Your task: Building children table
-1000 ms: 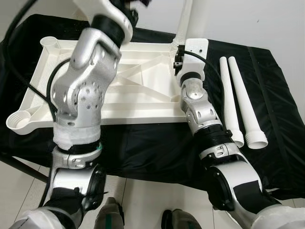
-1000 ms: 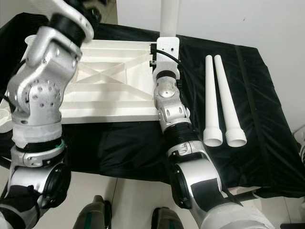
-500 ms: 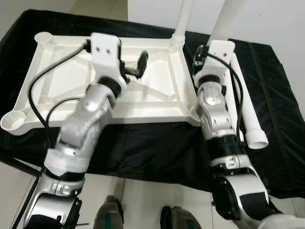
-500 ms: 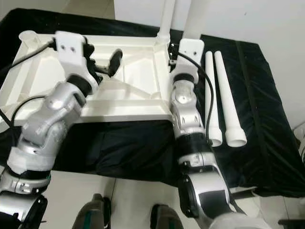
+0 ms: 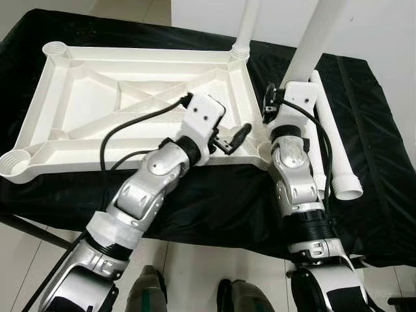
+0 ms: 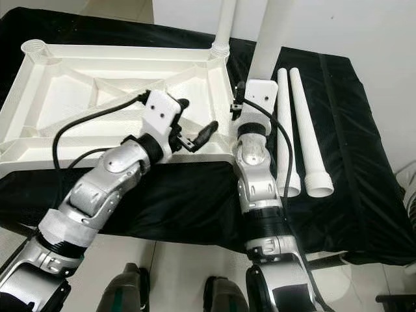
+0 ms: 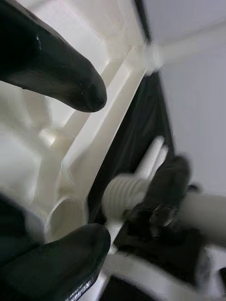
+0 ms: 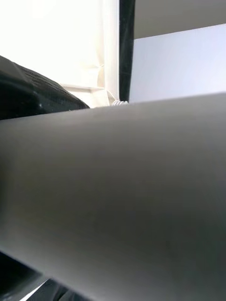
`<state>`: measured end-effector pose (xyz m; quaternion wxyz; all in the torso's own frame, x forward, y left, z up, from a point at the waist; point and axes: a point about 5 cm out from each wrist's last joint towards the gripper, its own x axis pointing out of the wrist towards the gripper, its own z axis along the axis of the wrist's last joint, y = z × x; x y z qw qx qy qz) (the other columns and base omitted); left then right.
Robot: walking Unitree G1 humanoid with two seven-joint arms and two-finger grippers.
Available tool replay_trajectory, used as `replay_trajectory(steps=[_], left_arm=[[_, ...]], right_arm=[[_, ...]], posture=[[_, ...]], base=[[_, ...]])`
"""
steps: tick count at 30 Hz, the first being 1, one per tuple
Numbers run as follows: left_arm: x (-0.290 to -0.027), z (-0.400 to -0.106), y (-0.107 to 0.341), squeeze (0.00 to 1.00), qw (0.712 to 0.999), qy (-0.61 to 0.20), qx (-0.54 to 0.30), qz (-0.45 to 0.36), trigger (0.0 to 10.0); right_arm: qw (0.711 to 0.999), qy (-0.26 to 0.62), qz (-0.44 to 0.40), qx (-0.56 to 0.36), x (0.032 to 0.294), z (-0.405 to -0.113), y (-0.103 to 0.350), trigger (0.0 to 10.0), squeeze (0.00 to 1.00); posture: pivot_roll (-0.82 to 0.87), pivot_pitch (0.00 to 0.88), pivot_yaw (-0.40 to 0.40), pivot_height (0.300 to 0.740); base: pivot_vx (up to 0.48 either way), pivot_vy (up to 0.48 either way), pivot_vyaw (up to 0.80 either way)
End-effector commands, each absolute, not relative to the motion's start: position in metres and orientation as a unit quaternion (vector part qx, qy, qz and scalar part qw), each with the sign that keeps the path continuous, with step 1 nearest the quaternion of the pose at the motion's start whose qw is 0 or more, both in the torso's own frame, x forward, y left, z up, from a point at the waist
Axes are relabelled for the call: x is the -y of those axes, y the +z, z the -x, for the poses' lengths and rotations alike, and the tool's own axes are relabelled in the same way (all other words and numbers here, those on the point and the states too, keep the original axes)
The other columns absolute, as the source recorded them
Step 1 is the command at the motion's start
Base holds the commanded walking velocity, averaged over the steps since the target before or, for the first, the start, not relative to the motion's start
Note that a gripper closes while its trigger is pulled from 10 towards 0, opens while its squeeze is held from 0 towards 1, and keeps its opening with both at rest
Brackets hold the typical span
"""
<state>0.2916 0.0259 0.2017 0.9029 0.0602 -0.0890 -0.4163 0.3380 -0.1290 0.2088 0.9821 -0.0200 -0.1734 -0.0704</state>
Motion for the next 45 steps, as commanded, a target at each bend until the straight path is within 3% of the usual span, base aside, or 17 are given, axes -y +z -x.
replay_trajectory(steps=[1,9,16,34,45], left_arm=[[-0.014,-0.279,0.191,0.00,0.871,-0.480,0.075,-0.073,10.0],[-0.008,-0.273,0.179,0.00,0.852,-0.514,0.063,-0.078,10.0],[-0.009,-0.271,0.171,0.00,0.851,-0.516,0.052,-0.078,10.0],[-0.024,-0.255,0.168,0.00,0.835,-0.542,0.039,-0.089,10.0],[-0.042,-0.250,0.184,0.00,0.856,-0.512,0.016,-0.064,10.0]], right_arm=[[0.984,-0.063,0.022,0.167,0.129,-0.333,0.204,10.0,0.00],[0.987,-0.046,0.022,0.150,0.128,-0.317,0.192,10.0,0.00],[0.992,-0.028,0.007,0.123,0.133,-0.308,0.178,10.0,0.00],[0.995,0.070,-0.016,0.074,0.131,-0.308,0.158,10.0,0.00],[0.983,0.168,0.018,0.077,0.136,-0.295,0.152,10.0,0.00]], posture=[[0.09,0.156,-0.045,0.740],[0.08,0.160,-0.027,0.740],[0.08,0.160,-0.008,0.740],[0.10,0.142,-0.001,0.740],[0.09,0.138,0.007,0.740]], base=[[0.000,0.000,0.00],[0.000,0.000,0.00],[0.000,0.000,0.00],[0.000,0.000,0.00],[0.000,0.000,0.00]])
